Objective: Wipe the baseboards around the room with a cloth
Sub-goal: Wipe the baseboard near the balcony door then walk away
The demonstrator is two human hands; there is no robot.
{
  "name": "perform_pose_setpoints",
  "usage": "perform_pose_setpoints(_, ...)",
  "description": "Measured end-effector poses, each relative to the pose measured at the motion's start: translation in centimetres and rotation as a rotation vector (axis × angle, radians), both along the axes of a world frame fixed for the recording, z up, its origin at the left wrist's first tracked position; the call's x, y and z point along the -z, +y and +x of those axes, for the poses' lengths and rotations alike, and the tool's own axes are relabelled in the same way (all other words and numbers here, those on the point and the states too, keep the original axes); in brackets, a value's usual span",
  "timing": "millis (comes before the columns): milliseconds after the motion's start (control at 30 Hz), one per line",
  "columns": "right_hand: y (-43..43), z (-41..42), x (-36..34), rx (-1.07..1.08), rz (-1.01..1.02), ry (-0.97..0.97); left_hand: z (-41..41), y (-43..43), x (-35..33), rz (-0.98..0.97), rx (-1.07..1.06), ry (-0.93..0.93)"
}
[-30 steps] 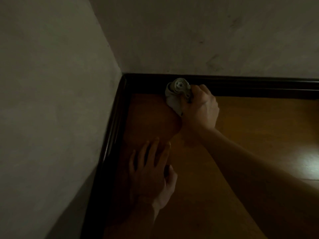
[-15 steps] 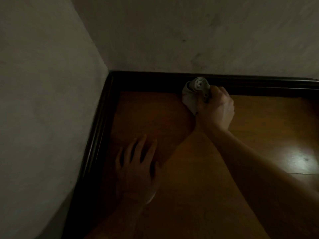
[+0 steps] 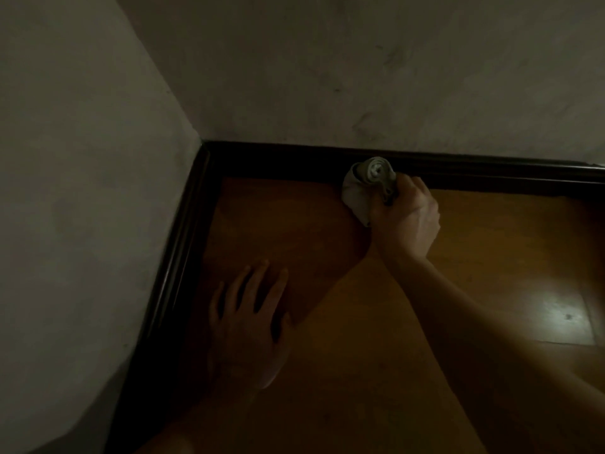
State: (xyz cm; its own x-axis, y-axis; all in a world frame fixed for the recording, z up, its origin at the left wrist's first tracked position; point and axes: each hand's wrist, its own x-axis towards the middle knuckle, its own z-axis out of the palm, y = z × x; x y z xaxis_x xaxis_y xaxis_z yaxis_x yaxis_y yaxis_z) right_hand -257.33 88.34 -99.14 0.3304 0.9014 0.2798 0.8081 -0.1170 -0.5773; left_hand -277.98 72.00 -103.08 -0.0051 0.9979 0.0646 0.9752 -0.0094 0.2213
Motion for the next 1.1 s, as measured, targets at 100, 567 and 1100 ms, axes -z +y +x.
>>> perform_pose_setpoints(100, 0.2, -1.1, -0.1, -0.043, 0.009, 0.039, -0.2, 0.0, 0.3, -0.002, 0.008, 0.025)
perform_pose_setpoints(567, 0.7, 2.2, 0.1, -0.179, -0.025, 0.004, -0.2, -0.5, 0.3, 0.037, 0.034, -0.036)
perform_pose_setpoints(1100, 0.6, 3.0, -0.6, -0.225, -0.004, -0.027, 3.2, 4.8, -2.3, -0.122, 0.606, 0.202)
